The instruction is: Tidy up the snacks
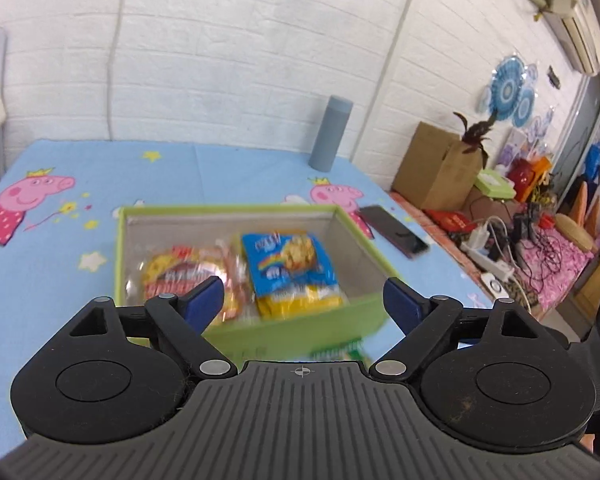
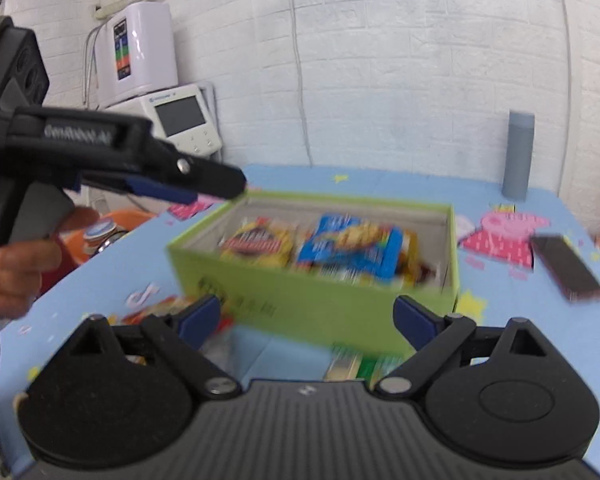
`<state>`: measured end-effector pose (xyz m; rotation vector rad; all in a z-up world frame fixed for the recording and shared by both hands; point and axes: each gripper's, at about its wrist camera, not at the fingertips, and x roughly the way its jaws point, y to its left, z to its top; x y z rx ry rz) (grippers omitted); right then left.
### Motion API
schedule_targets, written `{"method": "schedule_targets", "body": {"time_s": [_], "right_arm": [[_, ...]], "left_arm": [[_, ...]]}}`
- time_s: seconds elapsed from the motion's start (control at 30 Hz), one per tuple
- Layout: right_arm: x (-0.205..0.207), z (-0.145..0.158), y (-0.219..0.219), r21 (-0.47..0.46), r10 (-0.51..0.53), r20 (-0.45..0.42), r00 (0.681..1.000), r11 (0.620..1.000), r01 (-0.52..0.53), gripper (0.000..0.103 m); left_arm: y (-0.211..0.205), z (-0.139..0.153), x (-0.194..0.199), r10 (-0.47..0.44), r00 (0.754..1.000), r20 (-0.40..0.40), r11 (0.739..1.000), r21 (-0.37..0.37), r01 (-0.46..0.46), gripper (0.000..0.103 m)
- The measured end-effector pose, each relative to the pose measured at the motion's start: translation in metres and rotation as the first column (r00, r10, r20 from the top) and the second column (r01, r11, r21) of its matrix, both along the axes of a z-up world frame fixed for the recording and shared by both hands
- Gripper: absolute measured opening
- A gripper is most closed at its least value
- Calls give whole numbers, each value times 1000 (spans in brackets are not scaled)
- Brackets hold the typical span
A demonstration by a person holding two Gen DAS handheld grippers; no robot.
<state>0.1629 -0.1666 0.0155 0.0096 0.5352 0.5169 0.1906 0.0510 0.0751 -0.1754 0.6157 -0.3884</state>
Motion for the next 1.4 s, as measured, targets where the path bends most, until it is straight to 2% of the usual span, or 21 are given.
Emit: {"method": "schedule_targets", "body": {"time_s": [0.17,0.3,0.43,0.53,0.6,0.67,0.73,0.8,0.93,1.0,1.13,1.2,1.3,1.4], "right_arm": [[-69,-40,14,18,0,-105,994,1000,2,94],[-104,-60,28,-5,-4,-147,989,1000,4,94],[-120,-57,42,-30,-23,-116,993,999,20,94],[-118,-51,62,10,78,-96,992,997,-77,94],[-112,-53,86,14,157,-110,982,988,-156,94],[-105,-59,109,-2,213,-117,970,977,-215,94],[-97,-67,128,-27,236,-139,962,970,-242,94],[-97,-72,142,-73,239,-142,960,965,-251,94],[-113,-65,137,-110,183,-99,978,975,-194,94],[-123,-64,129,-106,159,-109,981,980,-171,94],[-132,-69,126,-25,224,-191,956,972,-233,94],[-130,-69,130,19,255,-200,946,966,-257,94],[-121,-69,137,33,276,-202,940,961,-275,94],[-115,-68,134,-8,251,-187,950,966,-257,94]], "left_arm": [[22,-40,-60,65,995,-79,998,-3,-66,79],[46,-73,-94,143,974,-178,989,-21,-149,78],[70,-93,-116,233,947,-223,970,-11,-241,78],[85,-102,-117,256,932,-257,961,-37,-274,75],[91,-105,-113,247,929,-276,961,-49,-271,74],[95,-111,-111,235,926,-297,962,-63,-265,69],[97,-115,-107,226,921,-317,962,-76,-263,63],[99,-116,-102,219,922,-319,963,-83,-258,61],[102,-117,-90,170,935,-310,973,-98,-209,61],[100,-118,-85,160,939,-306,976,-96,-198,61],[93,-118,-84,154,945,-289,982,-65,-180,60],[91,-118,-88,143,945,-293,984,-63,-168,58],[86,-118,-99,116,945,-306,986,-79,-146,57],[78,-117,-111,93,948,-306,990,-70,-119,57]]}}
